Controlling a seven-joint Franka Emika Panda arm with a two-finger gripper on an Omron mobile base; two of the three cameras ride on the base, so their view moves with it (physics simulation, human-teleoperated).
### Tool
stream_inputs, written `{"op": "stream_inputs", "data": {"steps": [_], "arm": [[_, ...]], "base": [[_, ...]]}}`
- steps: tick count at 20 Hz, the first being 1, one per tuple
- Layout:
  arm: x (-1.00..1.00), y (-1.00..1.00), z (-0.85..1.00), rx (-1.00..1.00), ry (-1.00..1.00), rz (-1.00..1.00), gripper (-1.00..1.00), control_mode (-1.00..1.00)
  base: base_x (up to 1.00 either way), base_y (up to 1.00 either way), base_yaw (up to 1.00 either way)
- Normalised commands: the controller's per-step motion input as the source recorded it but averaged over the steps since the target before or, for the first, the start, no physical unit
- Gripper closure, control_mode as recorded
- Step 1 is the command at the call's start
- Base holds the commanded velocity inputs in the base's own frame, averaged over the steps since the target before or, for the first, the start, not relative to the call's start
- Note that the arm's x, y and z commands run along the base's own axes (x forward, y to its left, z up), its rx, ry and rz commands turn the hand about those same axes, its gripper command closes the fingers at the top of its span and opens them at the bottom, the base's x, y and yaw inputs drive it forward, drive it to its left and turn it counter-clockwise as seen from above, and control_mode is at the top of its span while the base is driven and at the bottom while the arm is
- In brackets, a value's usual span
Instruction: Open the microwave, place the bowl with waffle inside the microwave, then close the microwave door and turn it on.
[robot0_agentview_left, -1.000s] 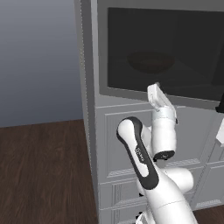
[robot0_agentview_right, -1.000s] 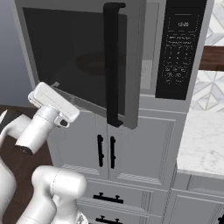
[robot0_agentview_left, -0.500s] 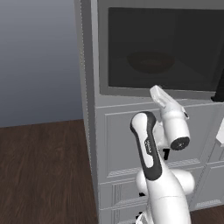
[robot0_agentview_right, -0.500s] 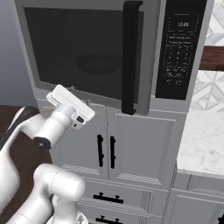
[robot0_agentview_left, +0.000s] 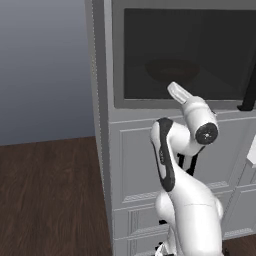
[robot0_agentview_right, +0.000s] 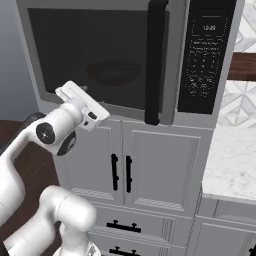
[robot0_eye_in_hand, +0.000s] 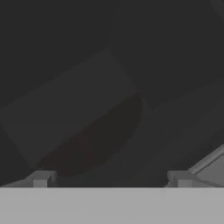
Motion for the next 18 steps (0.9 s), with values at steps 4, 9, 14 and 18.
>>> {"op": "stream_inputs", "data": {"steps": [4,9,14,18], "arm": [[0.32,0.00,0.02,-0.04,0.02,0.02,-1.00,-1.00],[0.27,-0.01,0.00,0.00,0.00,0.15,-1.00,-1.00],[0.35,-0.03,-0.02,0.00,0.00,0.20,-1.00,-1.00],[0.21,-0.03,-0.01,0.00,0.00,0.15,-1.00,-1.00]], "base": [[0.00,0.00,0.00],[0.00,0.00,0.00],[0.00,0.00,0.00],[0.00,0.00,0.00]]}}
